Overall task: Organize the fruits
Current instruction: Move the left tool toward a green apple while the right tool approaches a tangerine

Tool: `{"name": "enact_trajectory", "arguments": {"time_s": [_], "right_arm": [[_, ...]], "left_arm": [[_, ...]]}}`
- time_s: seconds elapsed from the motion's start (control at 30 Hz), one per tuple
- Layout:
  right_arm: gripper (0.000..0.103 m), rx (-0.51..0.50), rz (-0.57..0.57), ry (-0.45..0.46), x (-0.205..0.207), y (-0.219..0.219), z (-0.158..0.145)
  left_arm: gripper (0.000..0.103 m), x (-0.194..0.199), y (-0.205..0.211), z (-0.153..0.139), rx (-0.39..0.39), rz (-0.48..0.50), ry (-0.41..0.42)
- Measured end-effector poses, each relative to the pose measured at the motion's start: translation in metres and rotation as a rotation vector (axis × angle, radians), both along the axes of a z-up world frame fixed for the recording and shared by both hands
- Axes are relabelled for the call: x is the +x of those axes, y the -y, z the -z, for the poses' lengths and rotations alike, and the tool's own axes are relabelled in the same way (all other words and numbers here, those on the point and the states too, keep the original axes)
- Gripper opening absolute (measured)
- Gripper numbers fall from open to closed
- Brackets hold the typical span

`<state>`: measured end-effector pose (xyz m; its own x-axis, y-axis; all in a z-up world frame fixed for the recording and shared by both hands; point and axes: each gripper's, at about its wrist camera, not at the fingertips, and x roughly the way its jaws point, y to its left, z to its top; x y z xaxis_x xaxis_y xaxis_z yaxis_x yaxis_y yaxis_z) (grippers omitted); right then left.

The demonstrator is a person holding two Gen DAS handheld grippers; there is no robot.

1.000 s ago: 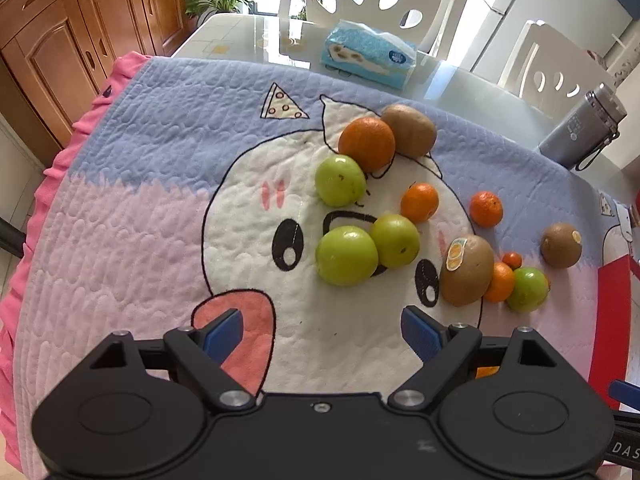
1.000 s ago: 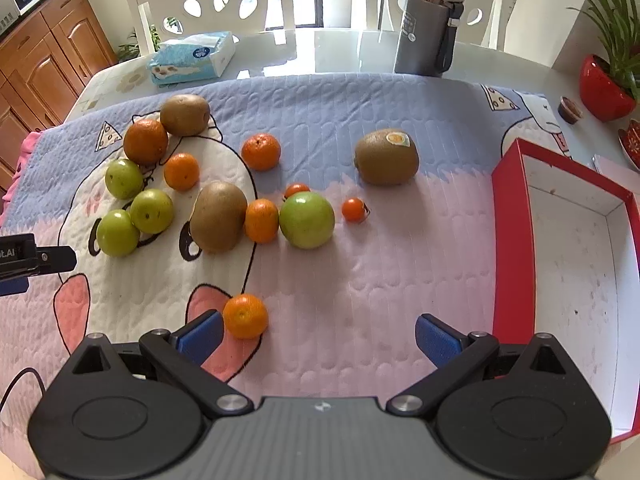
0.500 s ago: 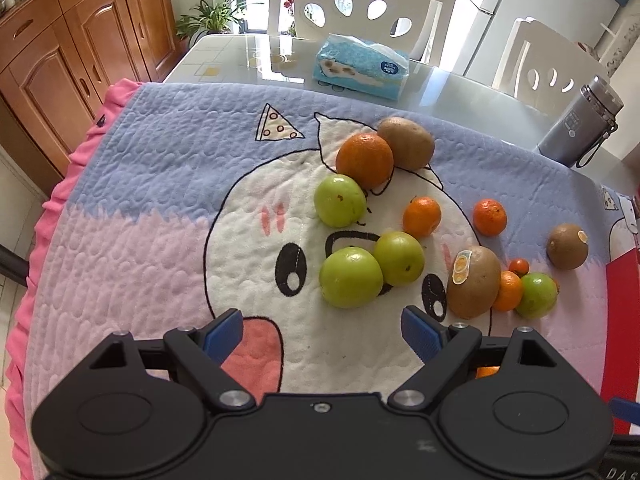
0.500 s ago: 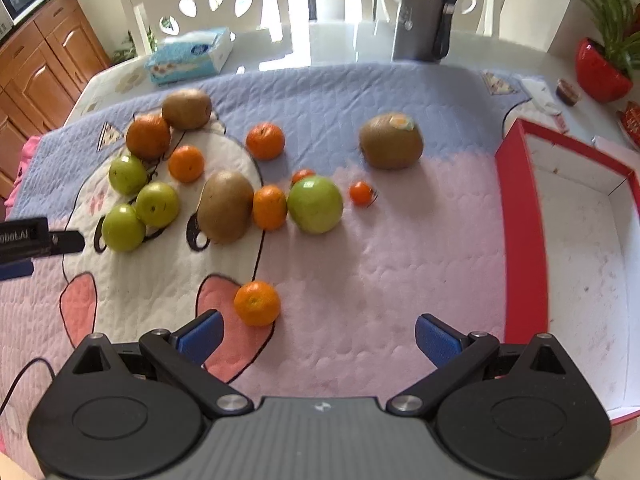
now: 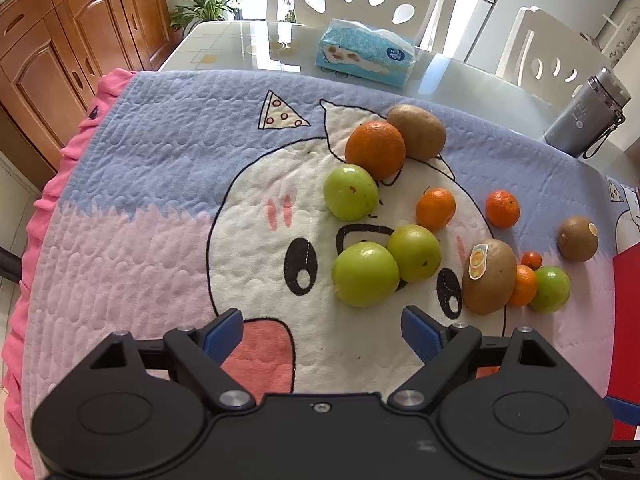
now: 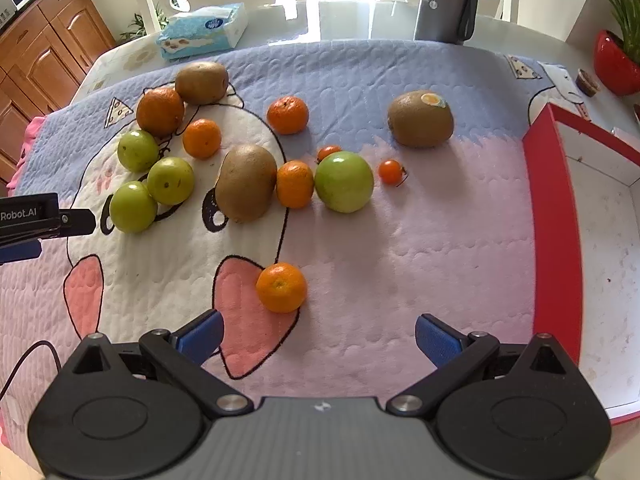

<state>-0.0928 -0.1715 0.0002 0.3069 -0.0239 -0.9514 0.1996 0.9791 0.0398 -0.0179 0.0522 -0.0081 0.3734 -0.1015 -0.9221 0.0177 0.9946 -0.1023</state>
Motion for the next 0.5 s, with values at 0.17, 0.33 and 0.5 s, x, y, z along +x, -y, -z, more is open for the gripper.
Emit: {"name": "enact_trajectory", "arguments": {"time_s": [0.17,0.33,0.5], "right_arm": [[0.103,0.004,-0.009,-0.015,0.004,-0.008,0.006],[0.103,0.008,-0.005,-0.023,0.007,-0.011,0.013],[0.103,-0.01,-0.041,0.082,0.009,-0.011,0.037]], "left_arm": [[0.102,0.005,-0.004,0.009,0.005,0.016,-0.012],[0.102,0.006,-0.002,0.023,-0.01,0.066,0.004],[0.102,0.014,0.008,0.048,-0.007,0.153,0.085]]}}
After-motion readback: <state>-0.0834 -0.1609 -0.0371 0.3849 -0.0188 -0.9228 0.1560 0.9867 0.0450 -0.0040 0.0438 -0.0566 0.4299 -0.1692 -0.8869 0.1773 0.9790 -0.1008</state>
